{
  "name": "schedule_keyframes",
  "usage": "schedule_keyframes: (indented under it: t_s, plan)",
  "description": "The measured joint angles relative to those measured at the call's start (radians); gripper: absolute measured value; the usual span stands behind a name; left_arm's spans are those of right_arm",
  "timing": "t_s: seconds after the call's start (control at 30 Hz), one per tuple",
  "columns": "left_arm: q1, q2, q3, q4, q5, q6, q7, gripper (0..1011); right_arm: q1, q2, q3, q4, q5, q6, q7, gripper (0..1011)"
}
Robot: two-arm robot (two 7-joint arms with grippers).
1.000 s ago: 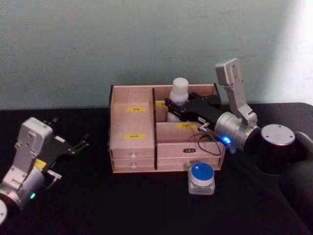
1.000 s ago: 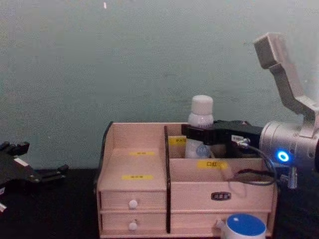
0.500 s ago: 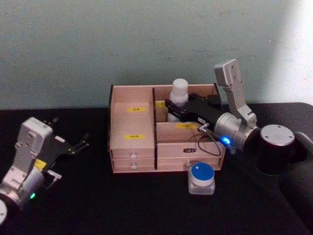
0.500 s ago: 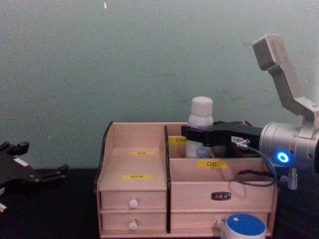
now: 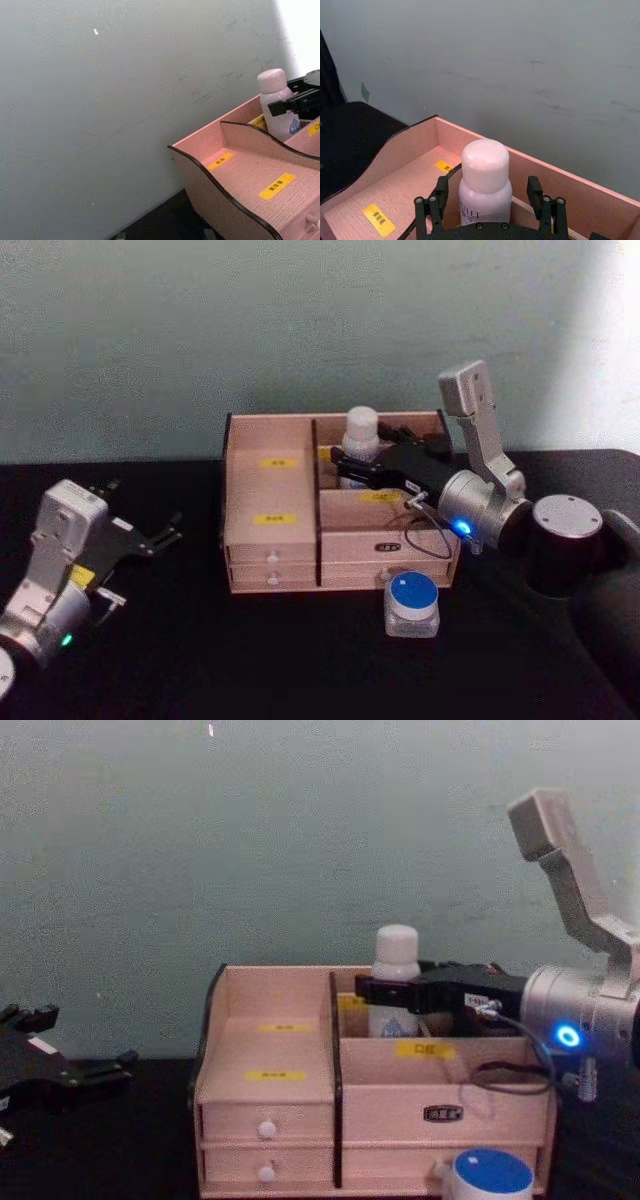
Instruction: Pick up the facial cleanser and watermelon frost from the table and place them into the tiered storage box.
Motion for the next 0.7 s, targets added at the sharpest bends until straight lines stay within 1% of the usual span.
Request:
schedule_keyframes:
  t_s: [0.03, 0.37, 0.57, 0.63, 0.67, 0.7]
  plan:
    - [0.0, 0.0, 0.0, 0.0, 0.0, 0.0, 0.0, 1001, 0.0, 0.0, 0.0, 0.0, 0.0, 0.0, 0.0, 1003]
    - [0.0, 0.0, 0.0, 0.0, 0.0, 0.0, 0.0, 1001, 0.0, 0.0, 0.0, 0.0, 0.001, 0.0, 0.0, 1002]
    - [0.0, 0.0, 0.0, 0.0, 0.0, 0.0, 0.0, 1001, -0.025, 0.014, 0.013, -0.063, 0.003, -0.004, -0.006, 1000]
    - [0.0, 0.0, 0.0, 0.0, 0.0, 0.0, 0.0, 1001, -0.045, 0.026, 0.021, -0.108, 0.008, 0.0, -0.009, 1000]
    - [0.0, 0.0, 0.0, 0.0, 0.0, 0.0, 0.0, 1001, -0.062, 0.038, 0.027, -0.147, 0.014, 0.005, -0.008, 1000]
    - [0.0, 0.0, 0.0, 0.0, 0.0, 0.0, 0.0, 1001, -0.072, 0.044, 0.029, -0.164, 0.017, 0.009, -0.007, 1000]
